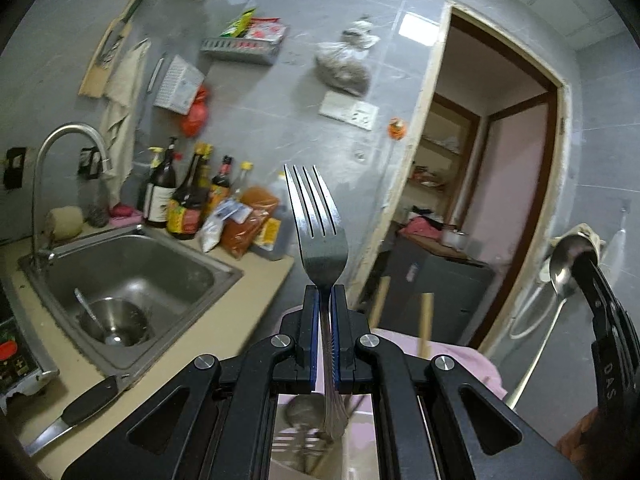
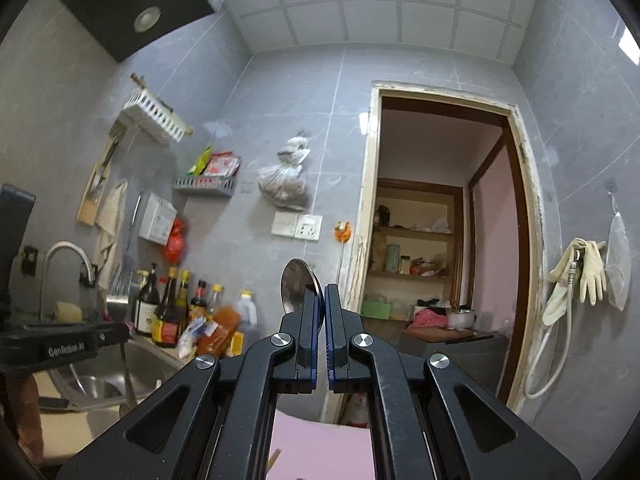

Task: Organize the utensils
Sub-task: 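Lift the fork and spoon with both grippers and carry them over the holder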

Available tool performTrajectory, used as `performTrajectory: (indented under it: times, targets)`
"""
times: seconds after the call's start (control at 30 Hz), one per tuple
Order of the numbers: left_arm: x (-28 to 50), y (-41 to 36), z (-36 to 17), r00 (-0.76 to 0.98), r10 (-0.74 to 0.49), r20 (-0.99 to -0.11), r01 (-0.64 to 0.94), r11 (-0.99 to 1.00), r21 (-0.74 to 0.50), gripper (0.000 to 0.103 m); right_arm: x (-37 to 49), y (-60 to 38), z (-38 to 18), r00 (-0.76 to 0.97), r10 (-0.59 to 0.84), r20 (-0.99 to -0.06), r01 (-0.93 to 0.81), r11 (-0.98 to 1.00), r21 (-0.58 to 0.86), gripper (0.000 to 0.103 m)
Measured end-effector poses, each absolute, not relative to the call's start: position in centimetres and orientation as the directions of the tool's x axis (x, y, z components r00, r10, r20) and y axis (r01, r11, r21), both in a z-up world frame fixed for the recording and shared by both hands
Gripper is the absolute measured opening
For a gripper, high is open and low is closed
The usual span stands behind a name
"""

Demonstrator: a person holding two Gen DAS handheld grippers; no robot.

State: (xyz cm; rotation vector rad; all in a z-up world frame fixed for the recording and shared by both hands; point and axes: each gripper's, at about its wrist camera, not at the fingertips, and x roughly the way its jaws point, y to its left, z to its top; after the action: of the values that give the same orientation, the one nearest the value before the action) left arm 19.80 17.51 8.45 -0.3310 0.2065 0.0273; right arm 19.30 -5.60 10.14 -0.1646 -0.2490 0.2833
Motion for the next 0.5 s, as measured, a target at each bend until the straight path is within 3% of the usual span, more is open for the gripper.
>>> performTrajectory:
  times: [0.23,0.5]
  targets:
    - [19.7,17.3,7.6,0.973,-0.002,-0.229,-0.069,0.950,-0.305,0.003,20.5,-4.4,7.7,0.941,0.298,0.162,-0.260,0.940,-0.222,0.001]
    - [20.3,14.6,6.0,0.961,0.072,-0.268,-0.121,0.978,-0.171,0.003,21.0,-3.7,5.1,0.951,0.287,0.114,-0.254,0.938,-0.236,0.001]
